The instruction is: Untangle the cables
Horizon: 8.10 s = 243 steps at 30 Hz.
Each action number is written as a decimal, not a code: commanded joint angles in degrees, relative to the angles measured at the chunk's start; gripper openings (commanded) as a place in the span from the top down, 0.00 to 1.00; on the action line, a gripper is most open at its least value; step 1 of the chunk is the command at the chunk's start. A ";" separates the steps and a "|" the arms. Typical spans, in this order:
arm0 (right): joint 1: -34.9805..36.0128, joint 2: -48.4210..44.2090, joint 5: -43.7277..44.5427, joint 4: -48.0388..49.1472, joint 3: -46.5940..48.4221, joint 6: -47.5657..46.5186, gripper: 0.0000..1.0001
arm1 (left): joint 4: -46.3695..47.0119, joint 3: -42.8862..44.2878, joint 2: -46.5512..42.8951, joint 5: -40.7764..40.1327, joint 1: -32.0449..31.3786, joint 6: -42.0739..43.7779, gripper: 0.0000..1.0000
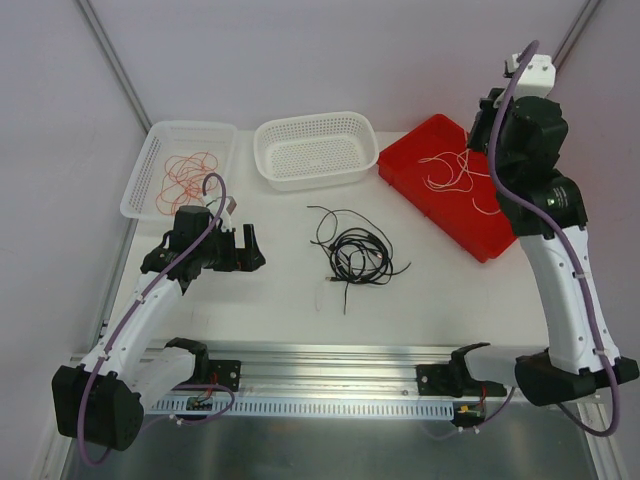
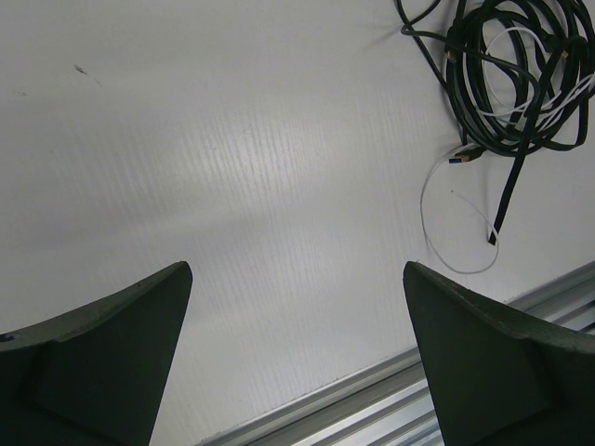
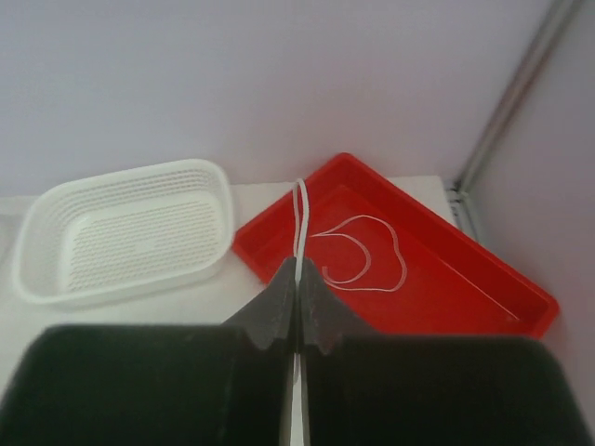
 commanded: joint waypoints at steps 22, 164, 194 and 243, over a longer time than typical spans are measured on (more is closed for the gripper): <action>-31.60 21.34 -14.19 12.33 -20.40 17.65 0.90 | 0.60 0.32 1.93 4.76 0.10 0.93 0.01; -29.85 12.31 -4.61 0.55 -25.41 24.60 0.20 | 0.25 0.59 1.31 5.02 0.10 1.02 0.01; 19.46 23.09 -24.83 18.31 -36.95 9.39 0.45 | 0.16 0.41 1.05 2.29 0.19 1.37 0.01; 24.74 4.30 -5.84 -10.87 -13.15 8.41 0.99 | 0.07 0.76 1.49 4.32 1.25 1.29 0.01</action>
